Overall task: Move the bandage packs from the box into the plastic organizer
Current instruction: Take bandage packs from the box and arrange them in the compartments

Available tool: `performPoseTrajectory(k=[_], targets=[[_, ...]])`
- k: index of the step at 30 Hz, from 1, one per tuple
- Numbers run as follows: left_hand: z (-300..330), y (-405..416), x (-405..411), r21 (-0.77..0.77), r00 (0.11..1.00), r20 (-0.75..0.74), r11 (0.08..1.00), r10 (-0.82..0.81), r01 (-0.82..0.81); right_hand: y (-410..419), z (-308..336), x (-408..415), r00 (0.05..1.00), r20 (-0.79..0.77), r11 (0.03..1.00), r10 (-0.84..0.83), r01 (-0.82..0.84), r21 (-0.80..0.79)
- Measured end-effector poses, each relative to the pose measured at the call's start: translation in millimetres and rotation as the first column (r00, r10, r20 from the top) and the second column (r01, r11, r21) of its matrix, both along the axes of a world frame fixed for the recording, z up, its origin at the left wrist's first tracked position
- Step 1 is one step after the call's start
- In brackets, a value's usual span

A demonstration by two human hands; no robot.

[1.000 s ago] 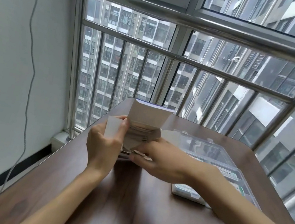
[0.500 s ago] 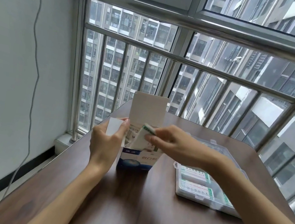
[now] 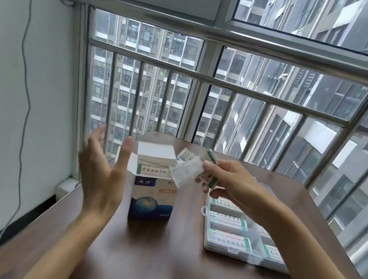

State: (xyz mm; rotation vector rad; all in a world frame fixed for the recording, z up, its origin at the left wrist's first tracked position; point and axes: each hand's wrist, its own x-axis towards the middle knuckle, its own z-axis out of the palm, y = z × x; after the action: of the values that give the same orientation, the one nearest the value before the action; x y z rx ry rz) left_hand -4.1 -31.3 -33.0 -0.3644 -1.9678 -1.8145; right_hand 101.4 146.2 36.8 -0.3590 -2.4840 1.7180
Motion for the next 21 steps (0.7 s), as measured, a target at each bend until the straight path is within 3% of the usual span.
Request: performPoseTrajectory(k=[1, 3, 4, 6, 8, 9, 17, 19, 21], targets=[[11.7, 1.9, 7.8, -0.019, 0.99, -0.139, 1.0, -0.003, 0.0, 5.4, -1.0, 5.9, 0.999, 0.033, 0.999, 0.033, -0.032, -0.023], [35.8, 12.3, 23.7, -0.187, 0.922, -0.315, 0.967, -0.225, 0.172, 16.6, -1.9, 16.8, 0.994, 0.08, 0.996, 0.077, -0.073, -0.054], [45.7, 21.3, 34.7, -0.36, 0.875, -0.3, 0.894, -0.381, 0.266, 22.9, -2.6, 23.4, 0.992, 0.091, 0.994, 0.09, -0.084, -0.067], [54.9, 41.1, 49.5, -0.705, 0.803, -0.126, 0.622, -0.583, 0.341, 32.6, -0.6, 33.5, 0.989, 0.093, 0.991, 0.115, -0.108, -0.082], [53.2, 60.3, 57.1, -0.845, 0.765, 0.042, 0.386, -0.642, 0.371, 42.5, 1.3, 42.5, 0.99, 0.099, 0.992, 0.104, -0.096, -0.08], [51.4, 71.1, 60.9, -0.84, 0.741, 0.099, 0.343, -0.664, 0.42, 49.8, 1.9, 48.9, 0.992, 0.1, 0.995, 0.077, -0.069, -0.075], [25.3, 115.9, 57.6, -0.494, 0.534, 0.245, 0.37, -0.809, 0.787, 78.7, -20.0, 71.1, 0.988, -0.077, 0.979, -0.136, 0.122, -0.166], [20.8, 118.7, 57.9, -0.414, 0.541, 0.242, 0.419, -0.805, 0.808, 80.4, -28.0, 71.3, 0.968, -0.118, 0.946, -0.22, 0.182, -0.268], [14.7, 118.4, 55.8, -0.385, 0.593, 0.22, 0.49, -0.774, 0.782, 80.8, -37.2, 69.6, 0.961, -0.143, 0.943, -0.238, 0.193, -0.273]])
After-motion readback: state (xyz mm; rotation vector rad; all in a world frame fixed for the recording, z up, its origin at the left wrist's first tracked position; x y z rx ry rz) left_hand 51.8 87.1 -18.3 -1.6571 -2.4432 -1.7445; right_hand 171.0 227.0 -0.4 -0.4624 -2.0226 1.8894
